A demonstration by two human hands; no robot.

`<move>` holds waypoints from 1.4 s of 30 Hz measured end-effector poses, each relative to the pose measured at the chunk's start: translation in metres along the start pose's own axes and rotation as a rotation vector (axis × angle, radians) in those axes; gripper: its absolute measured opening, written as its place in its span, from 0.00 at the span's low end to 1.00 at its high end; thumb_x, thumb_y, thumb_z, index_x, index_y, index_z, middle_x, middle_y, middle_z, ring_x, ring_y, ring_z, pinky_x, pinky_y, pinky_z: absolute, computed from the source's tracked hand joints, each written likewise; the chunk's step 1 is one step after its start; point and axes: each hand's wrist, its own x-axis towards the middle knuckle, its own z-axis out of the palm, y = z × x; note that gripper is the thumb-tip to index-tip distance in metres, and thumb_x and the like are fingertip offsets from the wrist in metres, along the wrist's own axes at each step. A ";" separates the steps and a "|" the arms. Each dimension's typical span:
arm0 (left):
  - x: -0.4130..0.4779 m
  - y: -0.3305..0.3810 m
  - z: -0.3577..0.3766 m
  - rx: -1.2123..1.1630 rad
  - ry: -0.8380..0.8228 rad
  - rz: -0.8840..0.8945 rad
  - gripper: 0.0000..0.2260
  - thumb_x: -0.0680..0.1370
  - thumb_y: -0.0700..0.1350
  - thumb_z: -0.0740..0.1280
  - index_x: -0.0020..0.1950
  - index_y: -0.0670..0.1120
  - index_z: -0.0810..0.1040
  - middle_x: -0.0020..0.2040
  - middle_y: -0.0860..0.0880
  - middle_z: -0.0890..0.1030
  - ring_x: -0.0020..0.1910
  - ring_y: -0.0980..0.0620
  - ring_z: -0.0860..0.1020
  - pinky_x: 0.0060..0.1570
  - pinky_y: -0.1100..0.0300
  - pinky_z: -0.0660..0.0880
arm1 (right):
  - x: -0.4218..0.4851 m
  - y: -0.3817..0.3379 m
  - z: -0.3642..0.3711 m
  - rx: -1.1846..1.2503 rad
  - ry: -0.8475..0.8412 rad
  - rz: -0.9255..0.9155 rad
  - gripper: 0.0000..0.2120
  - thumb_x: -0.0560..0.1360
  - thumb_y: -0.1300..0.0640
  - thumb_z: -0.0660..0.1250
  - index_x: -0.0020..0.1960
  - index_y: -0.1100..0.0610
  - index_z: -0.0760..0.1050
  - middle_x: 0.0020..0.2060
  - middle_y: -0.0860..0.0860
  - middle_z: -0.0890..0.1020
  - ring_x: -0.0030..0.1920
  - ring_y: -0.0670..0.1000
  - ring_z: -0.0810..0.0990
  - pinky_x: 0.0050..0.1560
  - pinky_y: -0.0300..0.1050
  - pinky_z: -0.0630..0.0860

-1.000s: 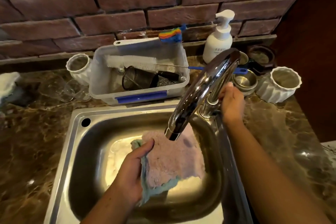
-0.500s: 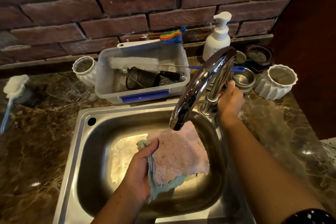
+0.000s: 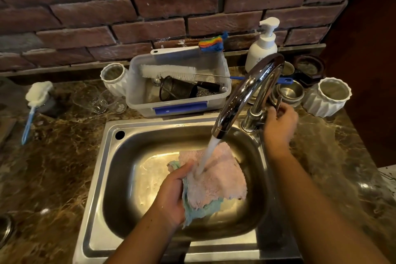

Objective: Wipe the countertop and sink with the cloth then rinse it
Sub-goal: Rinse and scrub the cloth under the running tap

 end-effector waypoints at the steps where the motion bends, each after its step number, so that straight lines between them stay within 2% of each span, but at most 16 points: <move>1: -0.001 0.000 -0.002 0.003 0.006 -0.006 0.15 0.79 0.47 0.66 0.56 0.39 0.86 0.54 0.36 0.85 0.48 0.37 0.85 0.50 0.45 0.82 | -0.018 0.000 -0.006 0.017 0.057 -0.011 0.15 0.81 0.55 0.64 0.67 0.57 0.72 0.63 0.51 0.73 0.57 0.49 0.77 0.58 0.42 0.76; 3: -0.001 0.000 -0.007 0.028 -0.011 -0.032 0.14 0.78 0.45 0.68 0.59 0.39 0.84 0.53 0.37 0.85 0.49 0.38 0.85 0.50 0.46 0.81 | -0.062 0.000 -0.014 0.010 0.004 -0.017 0.15 0.81 0.56 0.64 0.67 0.56 0.72 0.62 0.51 0.74 0.56 0.47 0.77 0.56 0.40 0.74; 6: 0.000 0.002 -0.015 0.088 -0.004 -0.013 0.18 0.73 0.38 0.70 0.62 0.38 0.81 0.51 0.37 0.85 0.48 0.39 0.85 0.45 0.47 0.83 | -0.115 -0.004 -0.010 0.065 -0.638 0.400 0.18 0.81 0.45 0.62 0.61 0.57 0.79 0.54 0.56 0.84 0.51 0.51 0.82 0.49 0.45 0.76; 8: 0.000 0.004 -0.017 0.126 -0.008 -0.039 0.20 0.74 0.35 0.71 0.66 0.37 0.79 0.56 0.36 0.84 0.54 0.39 0.84 0.55 0.45 0.81 | -0.136 0.000 -0.006 0.180 -0.884 0.679 0.22 0.80 0.40 0.63 0.58 0.58 0.83 0.53 0.59 0.86 0.54 0.57 0.85 0.58 0.53 0.79; 10: 0.002 0.007 -0.022 0.158 0.008 -0.041 0.13 0.79 0.36 0.68 0.63 0.36 0.79 0.53 0.37 0.86 0.55 0.38 0.83 0.58 0.43 0.78 | -0.147 0.007 0.002 0.141 -0.831 0.607 0.18 0.79 0.43 0.67 0.56 0.56 0.84 0.52 0.58 0.87 0.54 0.58 0.85 0.61 0.58 0.79; 12: 0.007 0.009 -0.029 0.178 0.111 -0.022 0.09 0.83 0.40 0.65 0.58 0.37 0.80 0.43 0.38 0.87 0.48 0.40 0.83 0.49 0.46 0.79 | -0.155 0.004 0.005 -0.036 -0.688 0.381 0.12 0.76 0.46 0.70 0.50 0.54 0.83 0.47 0.56 0.87 0.50 0.57 0.85 0.56 0.61 0.81; 15: 0.010 0.007 -0.034 0.078 0.130 -0.042 0.15 0.82 0.47 0.66 0.65 0.40 0.79 0.53 0.38 0.86 0.55 0.39 0.83 0.51 0.45 0.80 | -0.181 -0.012 0.004 -0.097 -0.532 0.100 0.03 0.80 0.53 0.66 0.49 0.52 0.77 0.41 0.48 0.83 0.43 0.50 0.82 0.41 0.47 0.79; 18: 0.009 -0.005 -0.027 0.027 0.084 0.015 0.20 0.82 0.55 0.64 0.64 0.40 0.80 0.53 0.40 0.86 0.58 0.41 0.82 0.57 0.47 0.79 | -0.222 -0.020 0.016 -0.139 -0.566 -0.041 0.09 0.81 0.45 0.62 0.51 0.50 0.74 0.43 0.49 0.83 0.44 0.50 0.83 0.41 0.44 0.78; 20: 0.009 -0.016 -0.024 -0.027 -0.005 0.010 0.24 0.83 0.57 0.62 0.69 0.39 0.76 0.59 0.38 0.82 0.66 0.42 0.78 0.71 0.46 0.70 | -0.241 -0.012 0.030 -0.264 -0.578 -0.097 0.17 0.81 0.41 0.59 0.59 0.52 0.75 0.53 0.54 0.82 0.54 0.55 0.82 0.52 0.49 0.79; 22: 0.012 -0.022 -0.027 -0.090 -0.080 -0.029 0.26 0.83 0.57 0.62 0.72 0.40 0.74 0.66 0.39 0.79 0.72 0.43 0.73 0.77 0.47 0.63 | -0.242 -0.012 0.036 -0.387 -0.463 -0.105 0.18 0.83 0.43 0.56 0.63 0.54 0.75 0.56 0.56 0.82 0.57 0.58 0.81 0.58 0.51 0.78; 25: 0.020 -0.023 -0.035 -0.164 -0.101 -0.036 0.23 0.82 0.55 0.62 0.70 0.39 0.76 0.57 0.42 0.83 0.67 0.45 0.76 0.75 0.49 0.65 | -0.229 -0.012 0.041 -0.656 -0.518 -0.305 0.13 0.84 0.47 0.54 0.57 0.54 0.72 0.48 0.54 0.84 0.48 0.56 0.85 0.47 0.48 0.78; 27: 0.018 -0.020 -0.035 -0.095 -0.053 0.023 0.20 0.83 0.54 0.61 0.66 0.41 0.80 0.54 0.42 0.86 0.61 0.45 0.80 0.69 0.49 0.73 | -0.215 -0.001 0.046 -0.573 -0.518 -0.192 0.13 0.83 0.48 0.57 0.51 0.55 0.76 0.42 0.54 0.84 0.43 0.55 0.85 0.42 0.46 0.78; 31: 0.019 -0.009 -0.048 0.062 0.019 0.048 0.22 0.85 0.55 0.57 0.65 0.40 0.79 0.46 0.42 0.85 0.46 0.46 0.83 0.49 0.52 0.78 | -0.174 0.009 0.049 0.359 -0.598 0.555 0.22 0.82 0.54 0.59 0.31 0.55 0.79 0.26 0.50 0.79 0.27 0.47 0.80 0.29 0.36 0.76; 34: 0.022 0.003 -0.062 0.055 0.001 0.048 0.18 0.84 0.52 0.61 0.65 0.40 0.78 0.58 0.39 0.85 0.56 0.42 0.83 0.52 0.48 0.80 | -0.150 0.005 0.034 0.181 -0.687 0.482 0.19 0.82 0.59 0.61 0.35 0.55 0.83 0.34 0.54 0.84 0.39 0.54 0.85 0.44 0.49 0.83; 37: 0.021 0.008 -0.061 0.093 -0.090 0.034 0.11 0.82 0.44 0.66 0.63 0.41 0.79 0.54 0.41 0.87 0.55 0.42 0.84 0.52 0.45 0.80 | -0.147 -0.002 0.025 0.076 -0.748 0.377 0.12 0.82 0.56 0.62 0.47 0.55 0.83 0.46 0.57 0.86 0.52 0.62 0.84 0.58 0.63 0.80; 42: 0.029 -0.001 -0.059 0.064 -0.141 0.020 0.16 0.80 0.35 0.66 0.68 0.40 0.75 0.53 0.38 0.86 0.51 0.40 0.86 0.51 0.43 0.81 | -0.174 -0.025 0.022 0.158 -0.718 0.343 0.06 0.82 0.58 0.64 0.49 0.56 0.78 0.39 0.52 0.83 0.42 0.52 0.84 0.40 0.45 0.80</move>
